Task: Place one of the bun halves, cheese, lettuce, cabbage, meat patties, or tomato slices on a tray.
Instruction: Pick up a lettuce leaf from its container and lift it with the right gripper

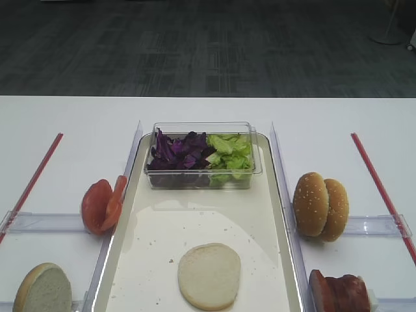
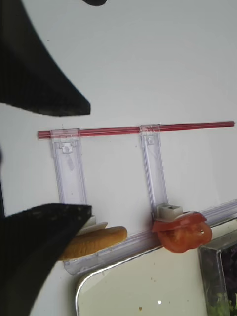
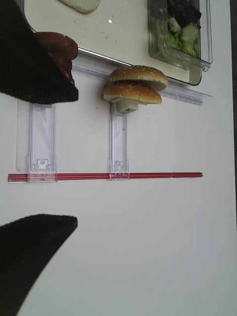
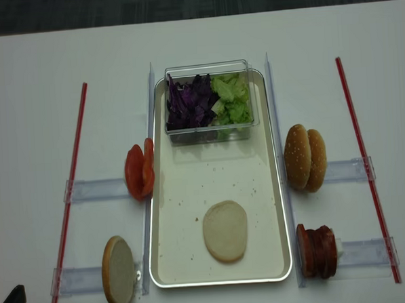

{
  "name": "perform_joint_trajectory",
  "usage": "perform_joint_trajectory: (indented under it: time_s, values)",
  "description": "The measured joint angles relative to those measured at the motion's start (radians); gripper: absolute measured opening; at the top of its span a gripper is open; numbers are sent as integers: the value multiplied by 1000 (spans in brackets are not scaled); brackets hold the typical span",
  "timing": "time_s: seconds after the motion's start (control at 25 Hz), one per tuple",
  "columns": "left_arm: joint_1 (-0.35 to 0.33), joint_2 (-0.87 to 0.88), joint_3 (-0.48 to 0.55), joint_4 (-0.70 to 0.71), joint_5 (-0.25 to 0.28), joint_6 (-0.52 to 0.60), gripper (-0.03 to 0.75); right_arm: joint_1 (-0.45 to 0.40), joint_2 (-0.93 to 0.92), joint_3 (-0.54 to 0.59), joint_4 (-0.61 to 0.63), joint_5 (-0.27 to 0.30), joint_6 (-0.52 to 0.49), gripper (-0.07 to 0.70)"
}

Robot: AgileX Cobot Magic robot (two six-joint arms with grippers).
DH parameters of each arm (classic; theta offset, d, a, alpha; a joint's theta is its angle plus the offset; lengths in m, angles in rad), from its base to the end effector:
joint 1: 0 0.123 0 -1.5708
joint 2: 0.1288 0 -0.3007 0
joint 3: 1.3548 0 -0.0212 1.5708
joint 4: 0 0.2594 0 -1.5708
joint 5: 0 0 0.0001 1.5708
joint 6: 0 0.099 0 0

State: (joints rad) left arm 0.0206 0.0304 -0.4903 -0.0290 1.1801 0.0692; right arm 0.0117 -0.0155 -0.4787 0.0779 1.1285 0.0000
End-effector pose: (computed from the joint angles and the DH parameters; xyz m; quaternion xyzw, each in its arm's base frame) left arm -0.0066 -0.0028 0.2651 0.0228 0.8917 0.0058 0.4520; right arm -0.0094 0.0069 0.2658 -0.0078 0.8711 0.0417 0.4892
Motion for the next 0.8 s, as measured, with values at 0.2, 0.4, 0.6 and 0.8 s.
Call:
perform_joint_trajectory:
  time_s: [0.2,0.4,0.6,0.8]
  values:
    - [0,0,0,0,0,0,366,0,0,0,0,0,0,505]
    - [0,0,0,0,0,0,366,0,0,0,0,0,0,505]
    - [0,0,0,0,0,0,366,0,0,0,0,0,0,505]
    - [0,0,0,0,0,0,366,0,0,0,0,0,0,517]
